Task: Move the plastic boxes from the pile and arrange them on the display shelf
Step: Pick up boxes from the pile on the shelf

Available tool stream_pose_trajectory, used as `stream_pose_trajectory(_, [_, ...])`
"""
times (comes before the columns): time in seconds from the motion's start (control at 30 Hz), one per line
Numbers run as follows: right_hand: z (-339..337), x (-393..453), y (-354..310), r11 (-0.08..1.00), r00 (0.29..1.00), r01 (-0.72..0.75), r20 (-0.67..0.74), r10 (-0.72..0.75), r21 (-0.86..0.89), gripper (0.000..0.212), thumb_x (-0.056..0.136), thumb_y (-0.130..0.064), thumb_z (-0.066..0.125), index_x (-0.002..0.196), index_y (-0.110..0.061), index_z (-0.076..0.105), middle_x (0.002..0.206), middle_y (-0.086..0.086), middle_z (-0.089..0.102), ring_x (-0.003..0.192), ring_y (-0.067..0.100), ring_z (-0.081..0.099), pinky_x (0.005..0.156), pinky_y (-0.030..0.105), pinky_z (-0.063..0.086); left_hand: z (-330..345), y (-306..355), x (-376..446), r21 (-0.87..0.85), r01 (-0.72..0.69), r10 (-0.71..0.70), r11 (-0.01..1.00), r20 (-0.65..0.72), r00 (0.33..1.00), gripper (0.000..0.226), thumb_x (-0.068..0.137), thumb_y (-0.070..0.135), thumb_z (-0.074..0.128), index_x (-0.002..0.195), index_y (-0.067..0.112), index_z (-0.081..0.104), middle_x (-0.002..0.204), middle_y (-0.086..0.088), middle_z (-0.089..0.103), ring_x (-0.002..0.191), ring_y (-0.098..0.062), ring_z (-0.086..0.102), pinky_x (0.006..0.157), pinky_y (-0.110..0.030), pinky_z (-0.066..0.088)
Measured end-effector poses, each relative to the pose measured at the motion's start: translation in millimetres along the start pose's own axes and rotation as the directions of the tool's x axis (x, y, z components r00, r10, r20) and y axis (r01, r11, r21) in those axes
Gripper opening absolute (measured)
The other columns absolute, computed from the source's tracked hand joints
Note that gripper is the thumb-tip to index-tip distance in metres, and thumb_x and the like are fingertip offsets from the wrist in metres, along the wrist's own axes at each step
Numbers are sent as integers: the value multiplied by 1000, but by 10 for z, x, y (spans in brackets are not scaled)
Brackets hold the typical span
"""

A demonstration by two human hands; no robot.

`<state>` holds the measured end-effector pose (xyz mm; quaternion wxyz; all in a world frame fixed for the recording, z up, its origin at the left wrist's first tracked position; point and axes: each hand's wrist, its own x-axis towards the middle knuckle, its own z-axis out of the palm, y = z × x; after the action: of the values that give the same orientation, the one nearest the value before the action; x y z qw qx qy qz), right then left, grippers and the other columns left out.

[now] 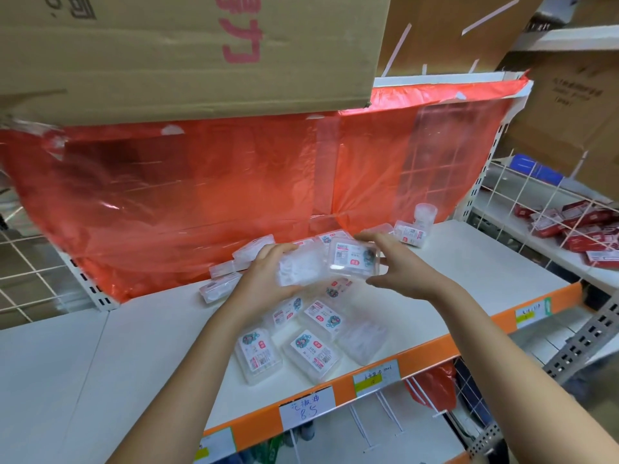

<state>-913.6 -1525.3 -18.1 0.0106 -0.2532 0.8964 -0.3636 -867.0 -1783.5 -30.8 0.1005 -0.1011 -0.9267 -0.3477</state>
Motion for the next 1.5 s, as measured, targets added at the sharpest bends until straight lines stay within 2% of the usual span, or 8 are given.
stream_pose_trajectory(0.3, [182,6,-61,998,994,-26,108,33,-60,74,75,-10,77,136,-21,37,134,-2,41,118,12,44,98,23,42,-78,-195,-131,-11,25,-24,1000,54,998,69,77,20,75,136,27,39,135,10,36,123,-5,36,96,-20,29])
stream_pose_trajectory(0.57, [283,22,-87,964,975,-200,130,178,176,51,76,-14,78,112,-20,42,104,-5,56,91,16,57,81,34,51,-99,-311,-134,3,33,-34,999,68,997,68,76,19,76,134,26,42,133,8,38,124,-8,37,97,-20,30])
stream_pose_trajectory(0.8, [340,63,-107,826,951,-310,170,260,471,47,85,-7,65,124,-22,43,117,9,54,106,25,56,95,40,50,-81,-338,-107,-7,34,-33,999,55,998,68,76,22,77,134,27,42,134,8,40,124,-9,39,98,-24,34])
stream_pose_trajectory(0.93, [431,89,-180,673,931,-358,188,314,648,33,87,-4,59,112,-21,48,109,9,56,96,20,61,86,33,54,-72,-339,-115,-26,28,-27,999,59,998,67,77,21,76,134,28,42,134,9,39,122,-6,37,98,-21,31])
stream_pose_trajectory(1.1, [529,121,-224,593,906,-368,134,401,716,21,88,-10,60,104,-13,46,103,8,67,90,18,65,75,29,52,-40,-365,-144,-65,33,-29,997,52,998,67,76,21,77,134,27,43,131,12,38,121,-3,37,98,-20,32])
stream_pose_trajectory(1.3, [575,118,-232,499,894,-350,125,430,793,43,86,-2,62,120,-10,38,108,12,63,90,21,66,78,35,56,-53,-383,-187,-126,63,-58,990,37,998,67,76,20,77,134,27,43,128,14,38,122,-4,39,101,-27,39])
stream_pose_trajectory(1.4, [591,123,-222,439,911,-273,84,403,856,59,84,4,62,127,-26,35,107,12,65,88,27,68,83,45,57,-63,-399,-199,-157,72,-66,985,40,997,66,76,19,77,132,31,44,129,15,38,123,-5,39,103,-34,42])
stream_pose_trajectory(1.5, [623,108,-252,400,931,-210,57,362,892,58,85,3,61,119,-40,44,101,11,68,83,29,65,85,46,53,-54,-404,-202,-187,71,-66,980,34,997,67,77,16,75,131,36,42,127,17,37,123,-5,39,102,-39,43])
